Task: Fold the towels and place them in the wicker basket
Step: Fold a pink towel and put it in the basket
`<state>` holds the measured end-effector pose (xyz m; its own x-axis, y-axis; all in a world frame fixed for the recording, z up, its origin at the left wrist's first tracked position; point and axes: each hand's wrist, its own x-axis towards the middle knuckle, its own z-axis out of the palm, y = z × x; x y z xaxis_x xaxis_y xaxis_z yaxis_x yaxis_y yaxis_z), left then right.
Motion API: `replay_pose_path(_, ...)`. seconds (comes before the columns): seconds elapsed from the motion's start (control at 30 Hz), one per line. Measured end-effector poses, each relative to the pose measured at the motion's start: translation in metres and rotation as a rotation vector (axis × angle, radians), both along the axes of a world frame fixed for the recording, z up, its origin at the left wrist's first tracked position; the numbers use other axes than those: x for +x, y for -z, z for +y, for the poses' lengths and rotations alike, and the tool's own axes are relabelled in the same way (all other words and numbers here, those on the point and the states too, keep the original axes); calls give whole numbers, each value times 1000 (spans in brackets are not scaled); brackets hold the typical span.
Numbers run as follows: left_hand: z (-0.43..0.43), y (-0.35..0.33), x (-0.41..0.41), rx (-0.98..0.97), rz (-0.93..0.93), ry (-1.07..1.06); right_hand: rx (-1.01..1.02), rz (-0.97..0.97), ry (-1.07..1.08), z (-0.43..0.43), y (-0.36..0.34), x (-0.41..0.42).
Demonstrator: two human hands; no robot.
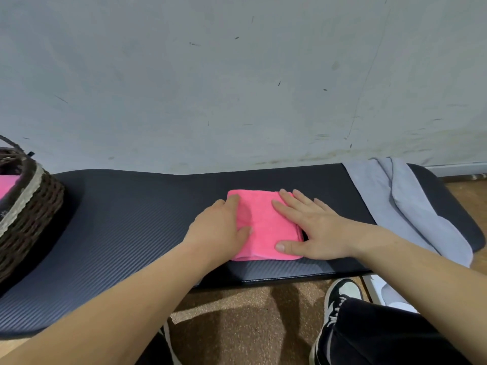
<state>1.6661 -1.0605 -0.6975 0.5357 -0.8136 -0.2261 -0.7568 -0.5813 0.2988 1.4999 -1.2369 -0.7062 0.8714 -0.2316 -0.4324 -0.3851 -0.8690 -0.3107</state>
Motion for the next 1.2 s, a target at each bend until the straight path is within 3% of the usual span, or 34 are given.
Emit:
replay_pose_path(0.13,0,-6,-4,-119,134,-53,31,-17,13,5,2,3)
replay_pose_path(0.37,8,-30,13,-228,65,-109,74,-136,-34,21,6,13)
replay_pose_path(0.53,0,-37,-11,-360,14,42,96,-171,10,23,12,20)
replay_pose_path(0.73,-10,-29,-28,-245,195,151,206,-240,121,9,10,15)
replay_pose_path(0.93,-11,-21,-19,-159,-65,285,96,-194,118,4,10,12)
replay_pose_path(1.2,-7,-30,-14,32,44,443,33,-134,97,12,17,17)
